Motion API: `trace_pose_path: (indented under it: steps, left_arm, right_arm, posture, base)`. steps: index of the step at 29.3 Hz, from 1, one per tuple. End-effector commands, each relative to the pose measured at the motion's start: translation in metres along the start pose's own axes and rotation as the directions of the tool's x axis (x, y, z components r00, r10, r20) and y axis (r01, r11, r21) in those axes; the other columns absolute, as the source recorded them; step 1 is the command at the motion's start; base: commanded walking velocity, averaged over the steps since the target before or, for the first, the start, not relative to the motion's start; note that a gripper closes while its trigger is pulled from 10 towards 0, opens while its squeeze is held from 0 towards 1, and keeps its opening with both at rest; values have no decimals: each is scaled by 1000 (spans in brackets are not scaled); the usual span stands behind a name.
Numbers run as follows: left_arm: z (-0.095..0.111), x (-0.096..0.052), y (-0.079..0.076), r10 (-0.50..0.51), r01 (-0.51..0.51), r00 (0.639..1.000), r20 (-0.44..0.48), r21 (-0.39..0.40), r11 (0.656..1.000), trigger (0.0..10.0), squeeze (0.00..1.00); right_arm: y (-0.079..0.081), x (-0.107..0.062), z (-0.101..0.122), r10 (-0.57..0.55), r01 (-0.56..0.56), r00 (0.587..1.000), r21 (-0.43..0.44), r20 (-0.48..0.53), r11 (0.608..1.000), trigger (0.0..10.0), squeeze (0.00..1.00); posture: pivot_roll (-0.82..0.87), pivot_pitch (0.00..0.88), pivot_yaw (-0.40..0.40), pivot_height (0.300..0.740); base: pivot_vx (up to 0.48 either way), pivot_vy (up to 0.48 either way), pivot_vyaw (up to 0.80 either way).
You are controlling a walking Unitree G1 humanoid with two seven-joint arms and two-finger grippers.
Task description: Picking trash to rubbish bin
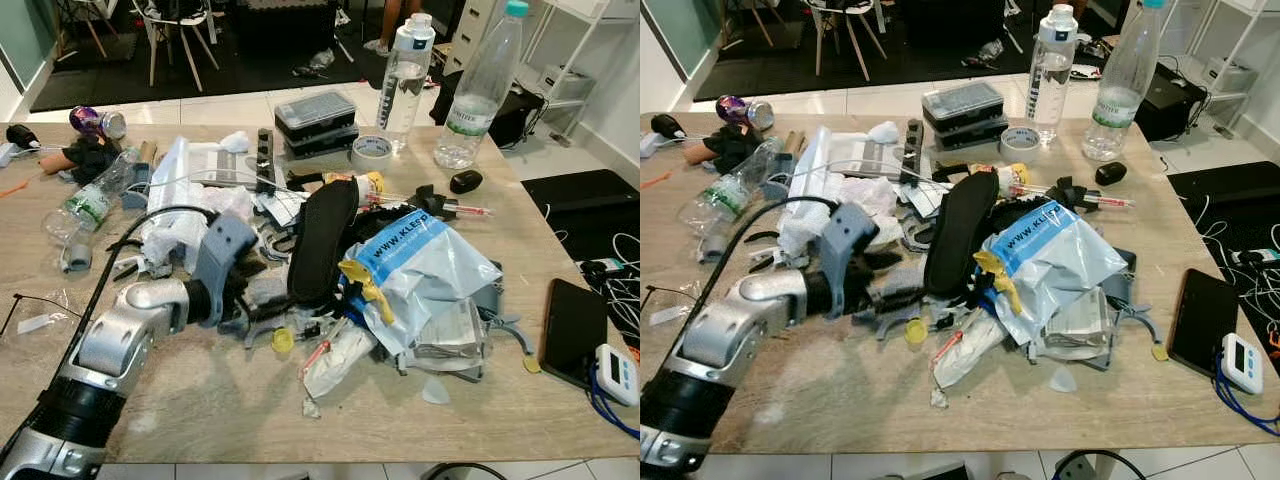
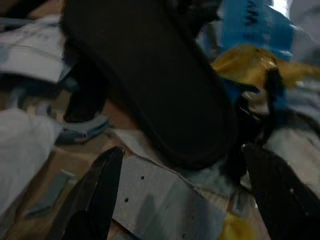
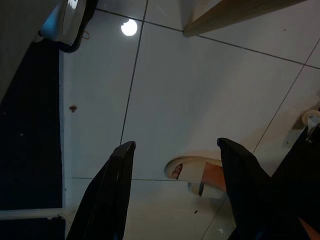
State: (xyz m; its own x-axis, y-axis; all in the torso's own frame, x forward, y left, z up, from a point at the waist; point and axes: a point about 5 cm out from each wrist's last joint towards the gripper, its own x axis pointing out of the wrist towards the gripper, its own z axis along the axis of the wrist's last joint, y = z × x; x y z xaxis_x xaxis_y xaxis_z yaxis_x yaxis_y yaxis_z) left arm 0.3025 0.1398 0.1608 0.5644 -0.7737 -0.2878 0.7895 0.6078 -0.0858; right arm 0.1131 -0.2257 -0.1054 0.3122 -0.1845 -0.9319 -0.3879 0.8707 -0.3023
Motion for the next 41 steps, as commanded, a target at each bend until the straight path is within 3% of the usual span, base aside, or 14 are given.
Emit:
trace_pose_path:
  steps: [1, 2, 6, 8, 11, 12, 17, 23, 25, 26, 27, 34, 36, 41]
  left_arm:
    - [0, 0, 0, 29, -30, 1000, -11, -42, 999, 10000, 0]
    - [1, 2, 2, 87, -88, 996, -11, -103, 991, 10000, 0]
    - [-6, 3, -6, 187, -196, 980, -65, -190, 962, 10000, 0]
    - [-8, 2, -8, 203, -216, 976, -84, -197, 956, 10000, 0]
    - [-14, -2, -8, 236, -256, 964, -123, -188, 948, 10000, 0]
    - [-22, -13, -4, 314, -344, 927, -204, -129, 930, 10000, 0]
    - [-23, -24, -1, 378, -408, 890, -256, -72, 910, 10000, 0]
    - [-18, -28, -11, 398, -432, 867, -300, -57, 900, 10000, 0]
    - [-14, -21, -32, 300, -345, 911, -283, -128, 930, 10000, 0]
    - [-14, -21, -32, 300, -345, 911, -283, -128, 930, 10000, 0]
    - [-15, -17, -43, 248, -299, 927, -283, -152, 942, 10000, 0]
    - [-24, -19, -33, 329, -380, 885, -330, -101, 919, 10000, 0]
    - [-11, -17, -34, 320, -375, 906, -278, -170, 912, 10000, 0]
    - [-13, -14, -39, 330, -391, 897, -294, -177, 903, 10000, 0]
  right_arm:
    - [2, 0, -5, 5, -5, 1000, 5, -18, 1000, 10000, 0]
    - [2, 0, -5, 5, -5, 1000, 5, -18, 1000, 10000, 0]
    - [2, 0, -5, 5, -5, 1000, 4, -19, 1000, 10000, 0]
    - [2, 0, -5, 5, -5, 1000, 4, -19, 1000, 10000, 0]
    - [2, 0, -5, 5, -5, 1000, 3, -19, 1000, 10000, 0]
    - [3, 0, -6, 7, -7, 1000, 3, -20, 1000, 10000, 0]
    - [3, 0, -6, 9, -9, 1000, 1, -21, 1000, 10000, 0]
    - [3, 0, -7, 8, -8, 1000, 2, -22, 1000, 10000, 0]
    - [3, 0, -8, 8, -8, 1000, 2, -23, 1000, 10000, 0]
    - [3, 0, -8, 8, -8, 1000, 2, -23, 1000, 10000, 0]
    - [3, 0, -8, 9, -9, 1000, 1, -23, 1000, 10000, 0]
    - [5, 0, 0, 11, -11, 1000, 3, -12, 1000, 10000, 0]
    - [4, 0, 1, 10, -10, 1000, 3, -10, 1000, 10000, 0]
    - [4, 0, 1, 10, -10, 1000, 5, -11, 1000, 10000, 0]
  posture:
    - [47, 97, 20, 740]
    - [47, 97, 20, 740]
    - [48, 97, 22, 740]
    - [48, 97, 22, 740]
    - [48, 97, 22, 740]
    - [55, 105, 22, 740]
    - [60, 107, 20, 740]
    - [62, 108, 24, 740]
    - [62, 108, 24, 740]
    - [62, 108, 24, 740]
    - [67, 108, 22, 740]
    - [66, 106, 22, 740]
    - [66, 106, 22, 740]
    - [66, 106, 22, 740]
  base:
    - [0, 0, 0]
    - [0, 0, 0]
    - [0, 0, 0]
    - [0, 0, 0]
    - [0, 0, 0]
    - [0, 0, 0]
    - [0, 0, 0]
    - [0, 0, 0]
    - [0, 0, 0]
    - [0, 0, 0]
    - [0, 0, 0]
    - [0, 0, 0]
    - [0, 0, 0]
    - [0, 0, 0]
